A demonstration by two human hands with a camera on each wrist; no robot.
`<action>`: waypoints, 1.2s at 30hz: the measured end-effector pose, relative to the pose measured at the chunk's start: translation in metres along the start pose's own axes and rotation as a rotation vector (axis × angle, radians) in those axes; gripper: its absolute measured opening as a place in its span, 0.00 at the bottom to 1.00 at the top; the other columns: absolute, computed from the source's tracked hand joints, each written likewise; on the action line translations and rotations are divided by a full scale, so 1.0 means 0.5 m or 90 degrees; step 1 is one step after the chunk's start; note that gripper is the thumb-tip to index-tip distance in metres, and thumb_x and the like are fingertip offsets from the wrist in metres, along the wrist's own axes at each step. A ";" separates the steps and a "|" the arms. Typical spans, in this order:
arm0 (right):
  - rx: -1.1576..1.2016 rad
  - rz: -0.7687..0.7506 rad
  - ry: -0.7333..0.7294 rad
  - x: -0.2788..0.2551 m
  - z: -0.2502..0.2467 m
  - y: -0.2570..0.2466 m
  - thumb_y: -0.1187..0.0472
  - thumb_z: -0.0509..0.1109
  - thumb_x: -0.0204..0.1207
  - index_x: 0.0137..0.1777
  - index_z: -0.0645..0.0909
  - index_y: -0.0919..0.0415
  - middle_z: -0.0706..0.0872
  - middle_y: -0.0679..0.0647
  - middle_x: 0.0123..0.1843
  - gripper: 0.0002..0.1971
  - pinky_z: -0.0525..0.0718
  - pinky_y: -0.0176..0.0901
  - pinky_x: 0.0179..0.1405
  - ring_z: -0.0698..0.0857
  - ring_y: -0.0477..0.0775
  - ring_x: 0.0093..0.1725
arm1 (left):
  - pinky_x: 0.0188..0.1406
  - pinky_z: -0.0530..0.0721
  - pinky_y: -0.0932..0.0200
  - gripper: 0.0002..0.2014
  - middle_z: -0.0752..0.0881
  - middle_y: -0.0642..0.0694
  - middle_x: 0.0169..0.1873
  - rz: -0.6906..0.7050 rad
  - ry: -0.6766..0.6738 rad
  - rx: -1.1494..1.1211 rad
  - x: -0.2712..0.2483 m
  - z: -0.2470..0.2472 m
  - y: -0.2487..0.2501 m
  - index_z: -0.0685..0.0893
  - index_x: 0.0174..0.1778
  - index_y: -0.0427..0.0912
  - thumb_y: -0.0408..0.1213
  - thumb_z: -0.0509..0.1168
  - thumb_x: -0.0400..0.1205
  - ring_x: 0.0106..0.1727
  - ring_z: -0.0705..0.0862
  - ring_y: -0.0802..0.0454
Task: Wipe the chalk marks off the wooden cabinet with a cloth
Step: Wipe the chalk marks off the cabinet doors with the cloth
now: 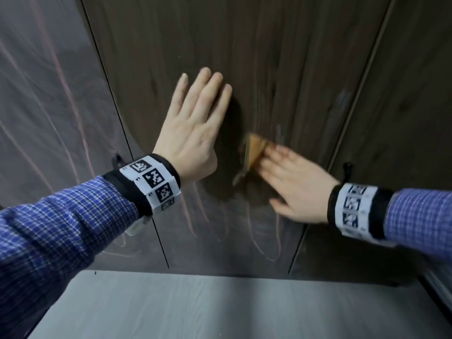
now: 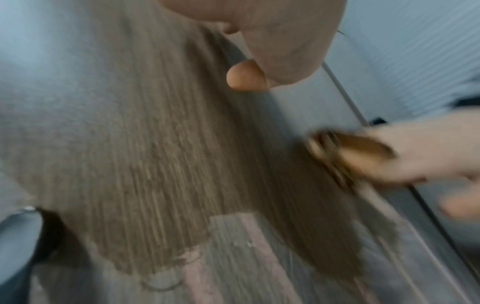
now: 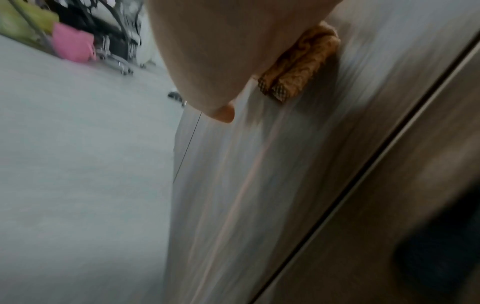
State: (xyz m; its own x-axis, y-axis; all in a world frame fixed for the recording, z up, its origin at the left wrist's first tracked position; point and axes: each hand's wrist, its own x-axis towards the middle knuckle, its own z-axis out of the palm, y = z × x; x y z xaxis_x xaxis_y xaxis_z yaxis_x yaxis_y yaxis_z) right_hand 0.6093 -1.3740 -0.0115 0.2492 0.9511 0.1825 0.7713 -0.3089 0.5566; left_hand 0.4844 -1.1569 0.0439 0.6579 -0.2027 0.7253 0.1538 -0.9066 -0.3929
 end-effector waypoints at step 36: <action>-0.029 -0.177 -0.164 -0.125 0.324 -0.127 0.49 0.75 0.60 0.78 0.68 0.74 0.71 0.66 0.79 0.47 0.49 0.60 0.83 0.65 0.65 0.82 | 0.87 0.50 0.31 0.45 0.55 0.28 0.86 0.072 -0.090 -0.005 -0.041 0.095 0.131 0.56 0.87 0.30 0.33 0.59 0.70 0.88 0.51 0.27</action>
State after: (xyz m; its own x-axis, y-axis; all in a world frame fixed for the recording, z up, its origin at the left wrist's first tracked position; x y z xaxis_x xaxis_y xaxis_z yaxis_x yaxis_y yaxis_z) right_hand 0.6396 -1.4136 -0.1892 0.1775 0.9660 -0.1880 0.8049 -0.0326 0.5925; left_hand 0.5159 -1.1944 -0.0235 0.7679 -0.2505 0.5896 0.0676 -0.8835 -0.4635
